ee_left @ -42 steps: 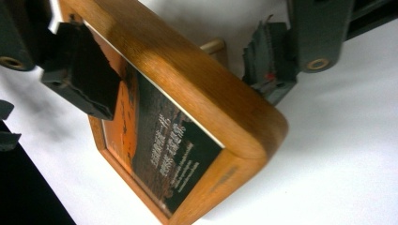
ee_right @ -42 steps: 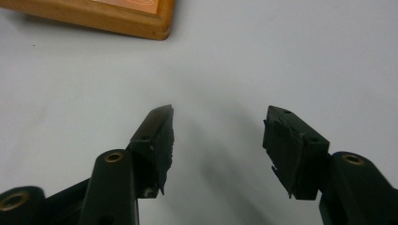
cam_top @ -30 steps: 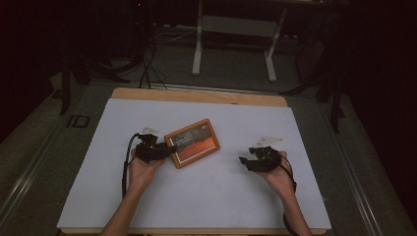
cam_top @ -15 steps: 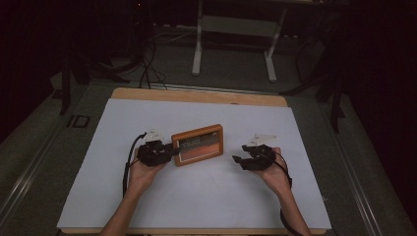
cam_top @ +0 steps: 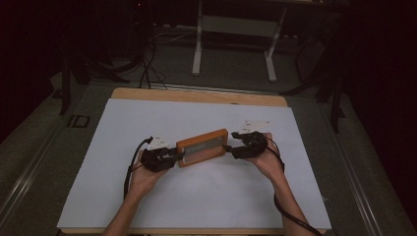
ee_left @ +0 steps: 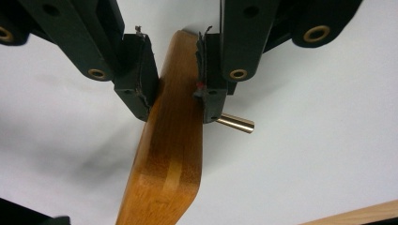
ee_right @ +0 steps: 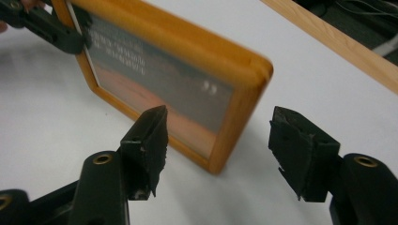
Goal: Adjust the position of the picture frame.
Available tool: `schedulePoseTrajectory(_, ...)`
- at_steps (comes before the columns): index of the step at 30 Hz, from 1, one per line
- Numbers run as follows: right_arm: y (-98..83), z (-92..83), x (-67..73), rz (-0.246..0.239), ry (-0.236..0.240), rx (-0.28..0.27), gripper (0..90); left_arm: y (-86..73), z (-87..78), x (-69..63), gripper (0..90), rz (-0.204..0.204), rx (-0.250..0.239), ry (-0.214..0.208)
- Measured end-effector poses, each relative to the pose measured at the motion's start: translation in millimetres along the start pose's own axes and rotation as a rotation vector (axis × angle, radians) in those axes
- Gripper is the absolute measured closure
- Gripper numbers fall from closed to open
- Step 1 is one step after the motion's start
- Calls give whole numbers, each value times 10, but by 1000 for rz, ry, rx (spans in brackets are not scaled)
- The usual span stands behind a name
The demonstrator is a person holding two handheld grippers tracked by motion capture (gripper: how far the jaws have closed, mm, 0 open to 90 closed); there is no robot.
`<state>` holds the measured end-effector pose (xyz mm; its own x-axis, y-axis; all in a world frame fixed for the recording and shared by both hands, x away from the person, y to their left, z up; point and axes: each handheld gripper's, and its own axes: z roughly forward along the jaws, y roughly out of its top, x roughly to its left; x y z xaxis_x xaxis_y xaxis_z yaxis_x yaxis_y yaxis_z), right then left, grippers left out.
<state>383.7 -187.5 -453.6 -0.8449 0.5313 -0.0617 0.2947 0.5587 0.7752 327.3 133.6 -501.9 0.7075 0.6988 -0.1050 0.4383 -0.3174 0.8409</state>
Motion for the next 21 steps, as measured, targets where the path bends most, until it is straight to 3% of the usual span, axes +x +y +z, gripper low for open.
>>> schedulePoseTrajectory(7,125,99,-62,-19,34,-8,307,6,-6,-30,699,50,7,2)
schedulePoseTrajectory(13,182,159,-63,-55,69,-2,284,48,-8,-26,700,67,13,-8)
schedulePoseTrajectory(16,198,167,-52,-73,61,5,277,75,-13,-28,701,78,17,-13)
schedulePoseTrajectory(21,215,147,-85,-115,45,32,267,239,-24,-49,701,135,29,-15)
